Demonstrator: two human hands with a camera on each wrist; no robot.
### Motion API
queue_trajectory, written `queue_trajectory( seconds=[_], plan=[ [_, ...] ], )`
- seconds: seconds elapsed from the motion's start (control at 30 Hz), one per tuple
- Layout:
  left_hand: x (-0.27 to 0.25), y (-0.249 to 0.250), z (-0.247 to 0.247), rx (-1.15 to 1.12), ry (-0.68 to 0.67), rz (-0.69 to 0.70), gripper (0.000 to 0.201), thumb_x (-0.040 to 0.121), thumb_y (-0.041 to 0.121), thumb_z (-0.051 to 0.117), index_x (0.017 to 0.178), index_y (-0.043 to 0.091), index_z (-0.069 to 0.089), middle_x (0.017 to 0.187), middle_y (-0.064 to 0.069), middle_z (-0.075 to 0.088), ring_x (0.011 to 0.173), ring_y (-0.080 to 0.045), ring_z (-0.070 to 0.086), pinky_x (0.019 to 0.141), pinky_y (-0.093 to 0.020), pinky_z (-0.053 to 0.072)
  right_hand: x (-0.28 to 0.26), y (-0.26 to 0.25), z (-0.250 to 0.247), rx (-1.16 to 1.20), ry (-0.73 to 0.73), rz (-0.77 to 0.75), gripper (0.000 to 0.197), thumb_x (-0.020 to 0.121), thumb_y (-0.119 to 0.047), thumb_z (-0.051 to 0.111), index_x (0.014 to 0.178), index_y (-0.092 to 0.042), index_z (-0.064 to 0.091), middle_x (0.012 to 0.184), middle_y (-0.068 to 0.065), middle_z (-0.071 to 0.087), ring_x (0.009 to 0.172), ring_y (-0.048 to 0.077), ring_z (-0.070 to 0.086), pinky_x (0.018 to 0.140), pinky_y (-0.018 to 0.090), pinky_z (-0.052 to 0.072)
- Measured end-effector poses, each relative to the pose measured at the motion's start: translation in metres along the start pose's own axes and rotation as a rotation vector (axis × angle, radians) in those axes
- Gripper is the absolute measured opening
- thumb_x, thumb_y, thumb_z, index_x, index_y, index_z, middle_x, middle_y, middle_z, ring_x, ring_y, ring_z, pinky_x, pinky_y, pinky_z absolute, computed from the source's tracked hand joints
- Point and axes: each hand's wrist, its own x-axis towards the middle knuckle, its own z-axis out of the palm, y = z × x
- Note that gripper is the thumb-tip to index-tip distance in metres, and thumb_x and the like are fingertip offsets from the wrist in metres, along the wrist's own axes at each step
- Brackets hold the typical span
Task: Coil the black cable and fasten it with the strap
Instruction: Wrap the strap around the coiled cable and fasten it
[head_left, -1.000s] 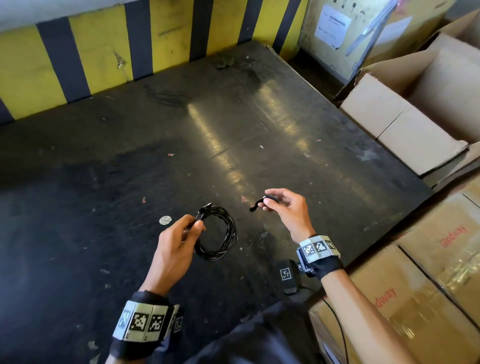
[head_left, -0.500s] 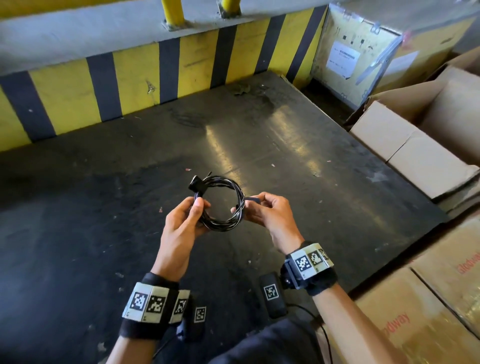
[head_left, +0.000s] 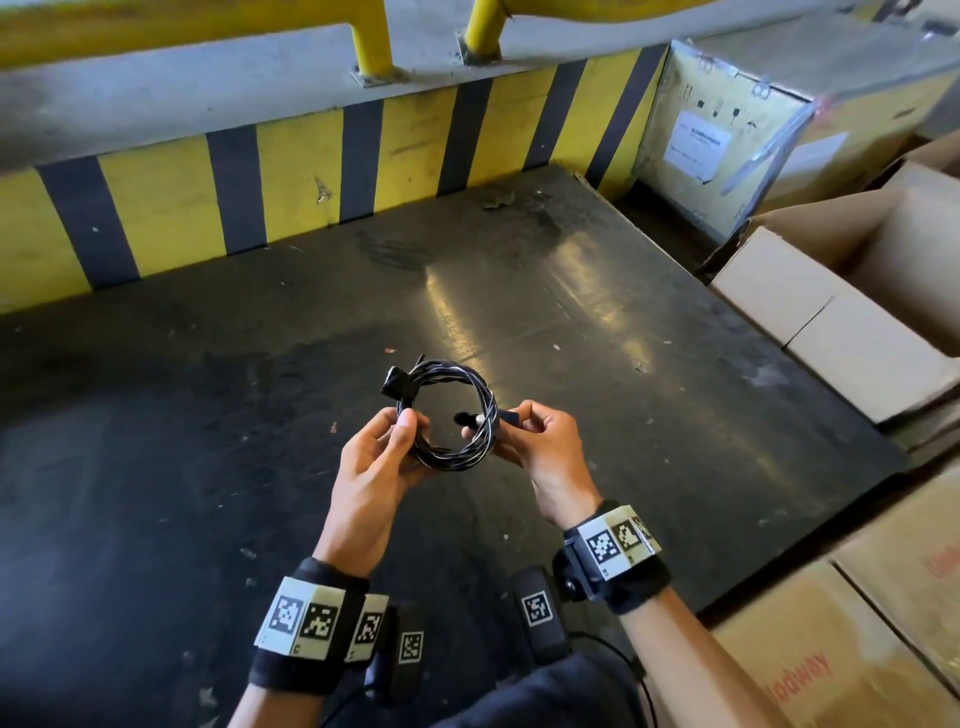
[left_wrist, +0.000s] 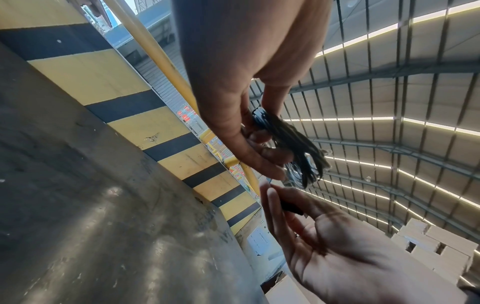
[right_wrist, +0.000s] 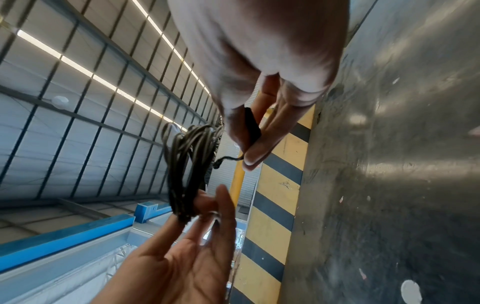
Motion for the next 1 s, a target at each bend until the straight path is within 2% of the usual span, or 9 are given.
queue_trajectory(
  seconds=[0.1,0.17,0.23,0.37,0.47,0.53,0.7,0.83,1.0],
  plan=[
    [0.001,-0.002,0.0,-0.014,0.043,0.006,0.022,0.105,0.016,0.047,0.102,-0.001,0.059,0.077,0.0,0.061,0.07,-0.009,0.062,0.068,-0.026,0.059,-0.004,-0.004,0.001,0.09,-0.043,0.046,0.012,0.088,0.008,0.071,0.086,-0.002,0.066,0.097,0.028,0.074,0.09,0.042,0.074,0.075,0.03,0.066],
    [0.001,-0.004,0.0,-0.033,0.067,-0.004,0.022,0.105,0.017,0.047,0.1,0.001,0.061,0.076,0.003,0.067,0.073,-0.011,0.066,0.071,-0.029,0.062,-0.007,-0.006,0.001,0.175,-0.083,0.09,0.012,0.091,0.008,0.066,0.091,-0.003,0.071,0.085,0.013,0.08,0.073,0.023,0.078,0.071,0.025,0.066],
    [0.002,-0.004,-0.001,-0.042,0.085,-0.013,0.022,0.104,0.019,0.048,0.099,0.004,0.063,0.078,0.003,0.07,0.078,-0.015,0.068,0.078,-0.035,0.062,-0.008,-0.006,0.0,0.224,-0.13,0.114,0.017,0.092,0.006,0.064,0.092,-0.006,0.076,0.079,0.005,0.081,0.068,0.015,0.079,0.071,0.024,0.066],
    [0.003,-0.005,-0.001,-0.03,0.145,-0.024,0.023,0.102,0.022,0.052,0.101,0.004,0.065,0.085,-0.004,0.07,0.082,-0.022,0.069,0.08,-0.039,0.061,-0.011,-0.009,-0.002,0.208,-0.202,0.127,0.019,0.095,-0.005,0.063,0.102,-0.009,0.08,0.095,0.01,0.082,0.083,0.022,0.08,0.086,0.033,0.064],
    [0.004,-0.006,0.001,-0.041,0.188,-0.035,0.022,0.102,0.022,0.054,0.1,0.004,0.066,0.09,-0.012,0.066,0.086,-0.025,0.068,0.079,-0.037,0.061,-0.013,-0.013,-0.004,0.227,-0.231,0.14,0.03,0.1,-0.009,0.057,0.125,0.001,0.071,0.124,0.023,0.073,0.117,0.042,0.07,0.11,0.05,0.052],
    [0.005,-0.006,0.002,-0.034,0.212,-0.039,0.022,0.101,0.023,0.056,0.099,0.006,0.068,0.09,-0.012,0.07,0.085,-0.024,0.071,0.08,-0.039,0.061,-0.015,-0.015,-0.003,0.221,-0.224,0.129,0.034,0.102,-0.01,0.053,0.132,0.004,0.065,0.134,0.027,0.067,0.129,0.048,0.06,0.115,0.054,0.044],
    [0.006,-0.009,0.005,0.002,0.272,0.009,0.026,0.096,0.025,0.063,0.101,0.001,0.071,0.092,-0.021,0.072,0.078,-0.022,0.072,0.079,-0.041,0.063,-0.021,-0.024,0.002,0.064,-0.221,0.013,0.033,0.107,-0.013,0.047,0.128,-0.004,0.07,0.123,0.014,0.076,0.118,0.035,0.072,0.09,0.032,0.058],
    [0.004,-0.01,0.009,0.05,0.307,0.069,0.024,0.095,0.021,0.065,0.102,-0.001,0.074,0.083,-0.011,0.075,0.073,-0.019,0.074,0.075,-0.037,0.064,-0.026,-0.026,0.008,0.005,-0.196,-0.102,0.027,0.103,-0.02,0.059,0.12,-0.006,0.074,0.117,0.01,0.079,0.109,0.033,0.076,0.098,0.037,0.059],
    [0.002,-0.01,0.01,0.063,0.277,0.046,0.019,0.095,0.019,0.067,0.099,0.003,0.076,0.09,-0.015,0.079,0.083,-0.026,0.075,0.078,-0.035,0.063,-0.022,-0.016,0.008,-0.101,-0.103,-0.265,0.015,0.095,-0.008,0.071,0.107,-0.01,0.08,0.101,0.006,0.083,0.092,0.017,0.078,0.092,0.026,0.059]
  ],
)
